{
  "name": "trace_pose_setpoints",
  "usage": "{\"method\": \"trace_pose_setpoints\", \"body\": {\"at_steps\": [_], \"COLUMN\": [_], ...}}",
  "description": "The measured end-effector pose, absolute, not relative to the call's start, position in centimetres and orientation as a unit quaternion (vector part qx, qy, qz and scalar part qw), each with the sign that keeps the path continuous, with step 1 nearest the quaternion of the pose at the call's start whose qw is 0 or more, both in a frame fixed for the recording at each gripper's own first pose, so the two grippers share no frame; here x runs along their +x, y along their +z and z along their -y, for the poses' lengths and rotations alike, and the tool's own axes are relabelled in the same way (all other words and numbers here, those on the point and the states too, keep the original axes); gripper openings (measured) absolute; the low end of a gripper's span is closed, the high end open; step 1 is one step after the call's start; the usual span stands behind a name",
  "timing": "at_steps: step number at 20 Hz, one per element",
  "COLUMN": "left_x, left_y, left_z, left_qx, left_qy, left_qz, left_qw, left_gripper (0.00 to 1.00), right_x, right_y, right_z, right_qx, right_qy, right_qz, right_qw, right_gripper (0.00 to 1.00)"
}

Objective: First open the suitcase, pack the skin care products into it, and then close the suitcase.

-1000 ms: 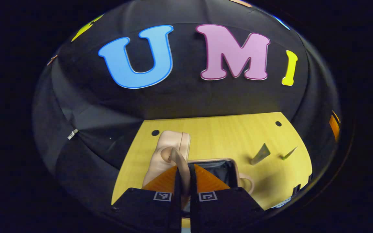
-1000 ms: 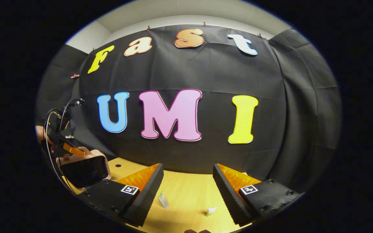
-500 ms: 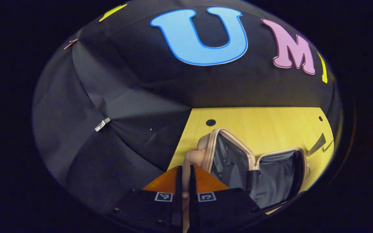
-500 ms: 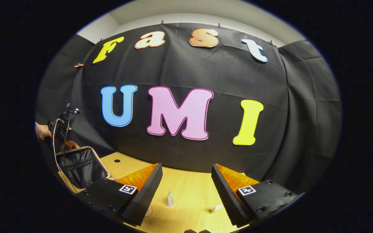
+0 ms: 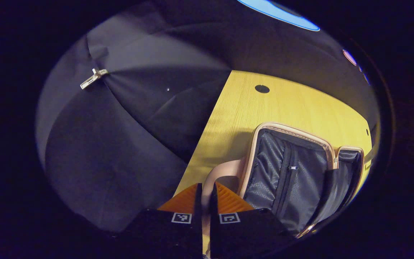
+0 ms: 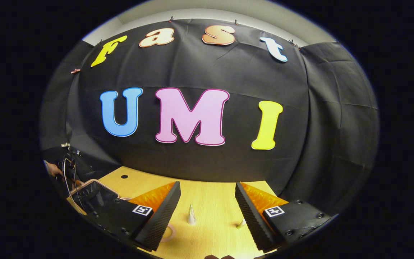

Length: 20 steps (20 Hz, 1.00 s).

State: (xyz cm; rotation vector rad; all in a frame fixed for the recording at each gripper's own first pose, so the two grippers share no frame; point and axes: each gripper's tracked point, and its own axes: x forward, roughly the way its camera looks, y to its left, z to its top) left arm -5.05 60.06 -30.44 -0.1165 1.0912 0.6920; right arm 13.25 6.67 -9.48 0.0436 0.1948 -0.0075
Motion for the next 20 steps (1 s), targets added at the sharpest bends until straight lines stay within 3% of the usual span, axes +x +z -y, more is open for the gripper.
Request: {"method": "trace_pose_setpoints", "body": {"at_steps": [4,6,11,12,16,20], "left_x": [-5.5,-5.8,-3.6,-2.3,2.7,5.7], "left_y": [-32.9,-33.2,-27.8,-25.4,-14.1,-7.7], "left_z": [-61.0,-61.9,-62.1,-61.1,-52.7,-40.0], "left_qx": [-0.074,-0.08,-0.056,-0.053,0.0,0.034], "left_qy": [0.32,0.333,0.329,0.317,0.223,0.104], "left_qz": [-0.523,-0.516,-0.412,-0.369,-0.233,-0.164], "left_qw": [0.787,0.785,0.848,0.872,0.947,0.98], "left_gripper": [0.14,0.21,0.92,0.96,0.95,0.97], "right_x": [13.1,13.0,13.1,13.1,13.4,14.0], "right_y": [-9.4,-9.3,-9.6,-9.6,-8.1,-8.1], "right_z": [-7.1,-7.3,-7.4,-7.3,-6.9,-6.3], "right_qx": [0.015,0.014,0.019,0.02,0.026,0.016], "right_qy": [-0.015,-0.017,-0.021,-0.022,-0.029,-0.029], "right_qz": [-0.098,-0.095,-0.095,-0.093,-0.06,-0.055], "right_qw": [0.995,0.995,0.995,0.995,0.997,0.998], "right_gripper": [0.96,0.94,0.96,0.96,0.96,0.96]}}
